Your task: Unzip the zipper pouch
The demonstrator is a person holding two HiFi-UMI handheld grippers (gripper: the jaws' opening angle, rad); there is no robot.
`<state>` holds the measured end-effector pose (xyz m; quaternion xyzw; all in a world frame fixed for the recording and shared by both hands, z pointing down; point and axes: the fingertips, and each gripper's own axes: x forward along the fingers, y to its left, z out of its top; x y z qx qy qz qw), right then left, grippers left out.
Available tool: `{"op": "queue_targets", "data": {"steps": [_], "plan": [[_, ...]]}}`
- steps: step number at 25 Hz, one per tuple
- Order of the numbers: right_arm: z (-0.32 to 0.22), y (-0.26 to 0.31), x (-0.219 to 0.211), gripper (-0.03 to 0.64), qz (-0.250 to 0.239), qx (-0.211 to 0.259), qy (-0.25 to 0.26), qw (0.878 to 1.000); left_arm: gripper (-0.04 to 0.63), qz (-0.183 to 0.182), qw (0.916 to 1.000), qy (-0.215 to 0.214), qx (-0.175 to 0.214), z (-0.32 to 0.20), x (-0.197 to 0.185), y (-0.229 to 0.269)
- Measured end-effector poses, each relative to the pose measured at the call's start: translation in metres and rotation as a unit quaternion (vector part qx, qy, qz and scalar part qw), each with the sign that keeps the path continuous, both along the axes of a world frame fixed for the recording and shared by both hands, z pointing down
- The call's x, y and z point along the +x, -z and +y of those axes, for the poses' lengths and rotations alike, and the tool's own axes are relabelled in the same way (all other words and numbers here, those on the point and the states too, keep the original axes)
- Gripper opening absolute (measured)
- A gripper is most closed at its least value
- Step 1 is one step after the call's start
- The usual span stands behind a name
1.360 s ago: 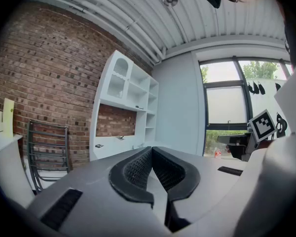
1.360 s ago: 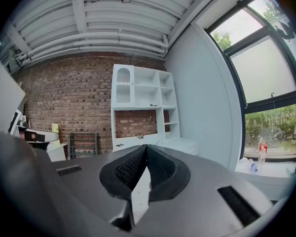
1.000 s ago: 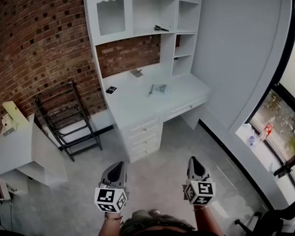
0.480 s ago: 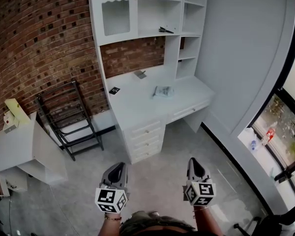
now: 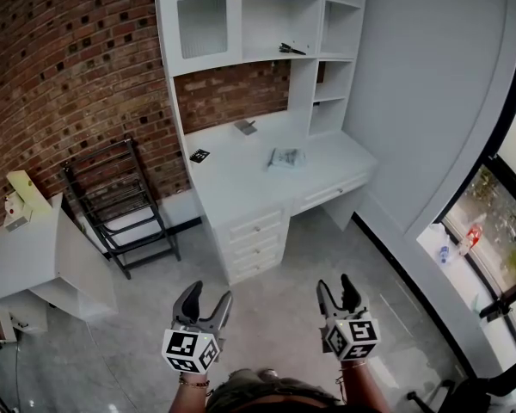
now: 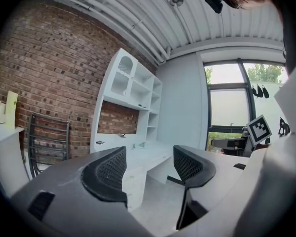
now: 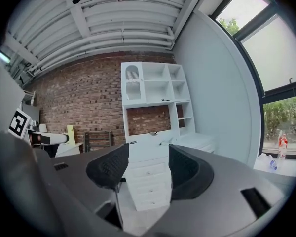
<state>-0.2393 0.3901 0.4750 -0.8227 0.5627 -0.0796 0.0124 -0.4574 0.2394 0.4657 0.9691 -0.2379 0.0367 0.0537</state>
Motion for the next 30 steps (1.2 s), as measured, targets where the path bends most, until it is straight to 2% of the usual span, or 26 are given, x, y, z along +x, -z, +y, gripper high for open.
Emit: {"op": "queue_targets", "data": {"steps": [3,7,10,12,17,21,25,30], "plan": [[-0.003,-0.001,0.004,0.289,0.000,-0.002,0.005,1.000,0.332,-0.003,1.0000,-0.008,0.002,0.000,0.005,0.000],[-0.008,0.003,0.010,0.414,-0.001,0.004,0.016,1.000,0.455,-0.001,0.9996,-0.024,-0.011,0.001,0.015,0.000],[-0.011,0.005,0.013,0.464,0.011,0.007,0.018,1.000,0.537,0.011,0.9993,-0.030,-0.019,0.001,0.021,0.002],[-0.014,0.005,0.014,0.511,0.014,0.011,0.023,1.000,0.565,0.009,0.9994,-0.032,-0.012,0.002,0.025,0.003],[-0.019,0.007,0.014,0.563,0.019,0.011,0.038,0.999,0.571,-0.001,0.9996,-0.029,0.002,0.003,0.033,0.005],[-0.019,0.004,0.021,0.572,0.024,0.012,0.036,0.999,0.571,-0.004,0.9995,-0.031,0.004,0.006,0.035,0.004],[-0.022,-0.001,0.022,0.572,0.022,0.012,0.038,0.999,0.568,-0.030,0.9987,-0.035,0.022,0.009,0.035,0.000],[-0.030,-0.005,0.026,0.569,0.033,0.011,0.037,0.999,0.568,-0.020,0.9992,-0.030,0.016,-0.002,0.039,-0.003]]}}
